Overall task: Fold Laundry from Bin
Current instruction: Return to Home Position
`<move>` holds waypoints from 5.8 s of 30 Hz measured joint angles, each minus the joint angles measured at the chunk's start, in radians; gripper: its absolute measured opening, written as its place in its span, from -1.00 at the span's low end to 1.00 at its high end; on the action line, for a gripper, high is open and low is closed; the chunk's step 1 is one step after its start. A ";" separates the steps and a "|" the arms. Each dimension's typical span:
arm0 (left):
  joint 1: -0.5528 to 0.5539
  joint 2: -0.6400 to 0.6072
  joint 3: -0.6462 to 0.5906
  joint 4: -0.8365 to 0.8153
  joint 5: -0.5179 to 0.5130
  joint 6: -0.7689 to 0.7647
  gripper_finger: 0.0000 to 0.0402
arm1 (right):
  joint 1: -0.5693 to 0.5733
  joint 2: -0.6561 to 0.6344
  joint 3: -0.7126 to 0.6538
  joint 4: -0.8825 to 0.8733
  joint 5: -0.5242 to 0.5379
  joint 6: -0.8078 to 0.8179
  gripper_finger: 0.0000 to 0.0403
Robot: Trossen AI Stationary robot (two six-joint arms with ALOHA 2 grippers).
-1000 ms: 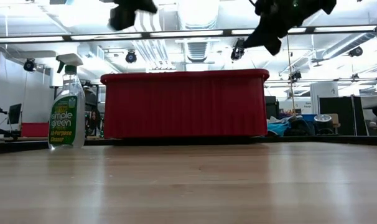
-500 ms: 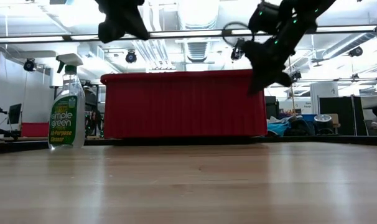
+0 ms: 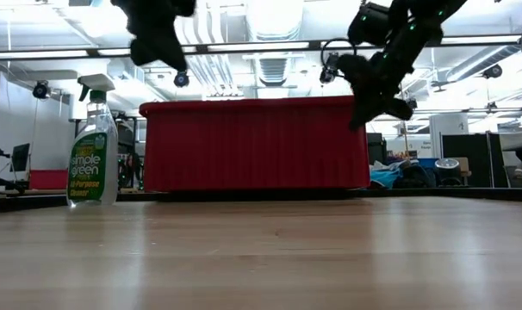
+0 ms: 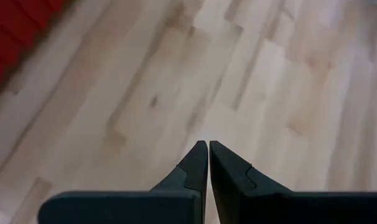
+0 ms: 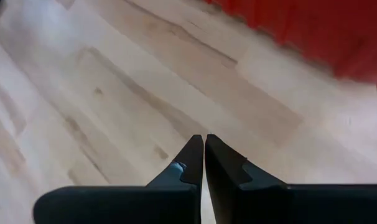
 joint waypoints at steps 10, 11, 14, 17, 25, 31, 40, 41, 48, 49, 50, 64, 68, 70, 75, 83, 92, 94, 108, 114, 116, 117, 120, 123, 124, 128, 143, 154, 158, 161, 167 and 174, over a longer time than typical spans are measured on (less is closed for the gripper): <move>-0.033 -0.311 -0.177 -0.044 0.033 -0.141 -1.00 | 0.110 -0.241 -0.034 0.018 -0.052 -0.374 -0.96; -0.032 -0.341 -0.192 -0.045 0.030 -0.213 -1.00 | 0.113 -0.263 -0.040 0.019 -0.045 -0.315 -0.96; -0.030 -0.412 -0.222 -0.053 0.004 -0.407 -1.00 | 0.114 -0.320 -0.057 0.015 -0.044 -0.069 -0.95; -0.030 -0.457 -0.234 -0.042 -0.024 -0.504 -1.00 | 0.114 -0.351 -0.066 0.059 -0.002 0.130 -0.95; -0.039 -0.468 -0.236 0.226 -0.061 -0.126 -1.00 | 0.167 -0.374 -0.071 0.180 -0.023 -0.091 -0.95; -0.050 -0.486 -0.239 0.315 0.001 0.216 -1.00 | 0.298 -0.404 -0.134 0.328 0.021 -0.486 -0.95; -0.050 -0.678 -0.581 0.678 0.071 0.331 -1.00 | 0.306 -0.447 -0.543 0.860 -0.077 -0.538 -0.95; -0.050 -0.703 -0.627 0.738 0.108 0.338 -1.00 | 0.306 -0.446 -0.584 0.925 -0.092 -0.538 -0.95; -0.051 -0.792 -0.843 0.951 0.432 0.324 -1.00 | 0.307 -0.467 -0.693 1.076 -0.288 -0.579 -0.95; -0.051 -0.793 -0.854 0.951 0.458 0.327 -1.00 | 0.307 -0.471 -0.695 1.075 -0.327 -0.588 -0.95; -0.051 -0.795 -0.864 0.941 0.477 0.340 -1.00 | 0.307 -0.474 -0.697 1.074 -0.350 -0.599 -0.95; -0.050 -0.915 -0.915 0.780 0.713 0.656 -1.00 | 0.271 -0.662 -0.740 1.071 -0.358 -0.734 -0.95; -0.048 -1.015 -1.023 0.892 0.713 0.655 -1.00 | 0.256 -0.715 -0.770 1.076 -0.283 -0.727 -0.95; -0.048 -1.070 -1.092 0.980 0.713 0.616 -1.00 | 0.250 -0.738 -0.784 1.077 -0.267 -0.725 -0.95; -0.048 -1.199 -1.177 0.979 0.698 0.577 -1.00 | 0.239 -0.800 -0.817 1.073 -0.260 -0.730 -0.95; -0.034 -1.293 -1.178 0.899 0.683 0.695 -1.00 | 0.238 -0.929 -0.874 1.069 -0.260 -0.700 -0.95; -0.034 -1.245 -1.177 0.891 0.667 0.457 -1.00 | 0.238 -1.158 -0.903 0.833 -0.285 -0.742 -0.95; -0.034 -1.224 -1.177 0.894 0.666 0.270 -1.00 | 0.238 -1.201 -0.907 0.792 -0.325 -0.790 -0.95; -0.034 -1.114 -1.174 0.893 0.665 -0.173 -1.00 | 0.238 -1.188 -0.908 0.683 -0.384 -0.875 -0.95; -0.034 -1.081 -1.174 0.896 0.665 -0.173 -1.00 | 0.238 -1.158 -0.908 0.618 -0.383 -0.663 -0.95; -0.034 -1.072 -1.174 0.896 0.665 -0.173 -1.00 | 0.238 -1.146 -0.908 0.618 -0.384 -0.488 -0.95; -0.034 -1.068 -1.174 0.896 0.665 -0.173 -1.00 | 0.238 -1.142 -0.908 0.618 -0.383 -0.388 -0.95; -0.034 -1.058 -1.173 0.897 0.665 -0.173 -1.00 | 0.238 -1.130 -0.907 0.612 -0.381 -0.246 -0.95; -0.034 -1.047 -1.173 0.897 0.665 -0.173 -1.00 | 0.238 -1.120 -0.902 0.604 -0.384 -0.225 -0.95; -0.034 -1.044 -1.173 0.897 0.665 -0.173 -1.00 | 0.238 -1.118 -0.900 0.603 -0.384 -0.217 -0.95; -0.034 -1.032 -1.173 0.898 0.665 -0.173 -1.00 | 0.238 -1.118 -0.899 0.599 -0.382 -0.349 -0.95; -0.034 -1.012 -1.173 0.899 0.664 -0.173 -1.00 | 0.273 -1.216 -0.909 0.609 -0.432 -0.715 -0.95; -0.034 -1.011 -1.173 0.902 0.663 -0.173 -1.00 | 0.282 -1.216 -0.909 0.617 -0.531 -0.750 -0.95; -0.034 -1.011 -1.173 0.902 0.663 -0.173 -1.00 | 0.282 -1.211 -0.909 0.619 -0.524 -0.766 -0.95; -0.034 -1.011 -1.173 0.902 0.663 -0.173 -1.00 | 0.282 -1.203 -0.910 0.620 -0.523 -0.764 -0.95; -0.034 -1.011 -1.173 0.901 0.663 -0.173 -1.00 | 0.282 -1.202 -0.910 0.621 -0.523 -0.712 -0.95; -0.034 -1.011 -1.173 0.901 0.662 -0.173 -1.00 | 0.282 -1.202 -0.910 0.623 -0.523 -0.677 -0.95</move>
